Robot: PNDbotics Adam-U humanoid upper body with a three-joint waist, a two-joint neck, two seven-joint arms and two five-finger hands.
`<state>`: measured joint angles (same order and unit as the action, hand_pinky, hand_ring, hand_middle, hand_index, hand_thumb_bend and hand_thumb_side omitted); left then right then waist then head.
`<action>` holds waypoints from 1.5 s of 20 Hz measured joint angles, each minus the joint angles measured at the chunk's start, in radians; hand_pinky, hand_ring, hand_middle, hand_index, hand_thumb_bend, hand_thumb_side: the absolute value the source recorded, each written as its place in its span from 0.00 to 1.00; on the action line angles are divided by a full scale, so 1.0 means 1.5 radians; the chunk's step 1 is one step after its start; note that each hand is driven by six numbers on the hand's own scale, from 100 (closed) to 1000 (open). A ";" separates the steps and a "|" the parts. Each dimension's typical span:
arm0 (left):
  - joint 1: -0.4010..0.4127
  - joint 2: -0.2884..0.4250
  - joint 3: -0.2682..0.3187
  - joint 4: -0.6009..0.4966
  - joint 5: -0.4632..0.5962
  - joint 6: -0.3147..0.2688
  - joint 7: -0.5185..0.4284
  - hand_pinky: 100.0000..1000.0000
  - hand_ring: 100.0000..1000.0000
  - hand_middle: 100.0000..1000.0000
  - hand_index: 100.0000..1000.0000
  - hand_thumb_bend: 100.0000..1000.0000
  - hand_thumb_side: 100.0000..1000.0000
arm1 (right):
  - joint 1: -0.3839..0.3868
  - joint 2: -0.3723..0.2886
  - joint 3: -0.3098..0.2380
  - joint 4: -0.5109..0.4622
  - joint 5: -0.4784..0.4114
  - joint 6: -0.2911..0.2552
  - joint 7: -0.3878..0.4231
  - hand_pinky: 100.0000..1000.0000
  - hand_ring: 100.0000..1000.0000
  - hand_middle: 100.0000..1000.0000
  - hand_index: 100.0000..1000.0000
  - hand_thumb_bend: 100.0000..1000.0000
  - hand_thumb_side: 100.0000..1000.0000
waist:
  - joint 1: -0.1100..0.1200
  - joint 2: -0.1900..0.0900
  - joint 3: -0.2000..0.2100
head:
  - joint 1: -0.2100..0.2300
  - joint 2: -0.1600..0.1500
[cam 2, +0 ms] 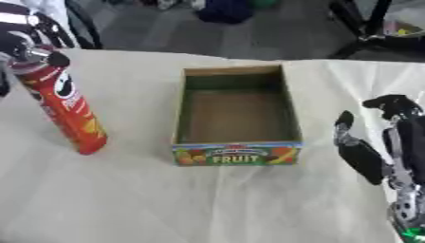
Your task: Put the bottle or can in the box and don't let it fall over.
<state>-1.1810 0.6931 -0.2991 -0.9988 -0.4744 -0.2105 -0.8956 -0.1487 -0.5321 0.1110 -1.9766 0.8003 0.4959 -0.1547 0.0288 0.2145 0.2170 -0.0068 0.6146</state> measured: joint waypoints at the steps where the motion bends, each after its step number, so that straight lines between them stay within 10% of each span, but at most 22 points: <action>1: 0.002 0.000 -0.002 -0.001 0.000 0.000 0.000 0.69 0.83 0.80 0.83 0.58 0.79 | 0.000 0.000 0.000 0.000 0.000 0.000 0.000 0.63 0.69 0.76 0.73 0.00 0.66 | 0.000 -0.001 0.000 | 0.000 0.000; 30: 0.030 0.004 -0.008 -0.020 0.004 0.000 0.000 0.73 0.88 0.81 0.82 0.57 0.82 | 0.001 0.000 -0.004 0.000 0.002 0.000 0.006 0.63 0.69 0.76 0.73 0.00 0.65 | -0.001 -0.009 0.004 | 0.003 0.005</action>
<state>-1.1359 0.6997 -0.3104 -1.0283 -0.4683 -0.2108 -0.8955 -0.1476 -0.5323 0.1047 -1.9766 0.8037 0.4965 -0.1455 0.0270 0.2010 0.2223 -0.0027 0.6224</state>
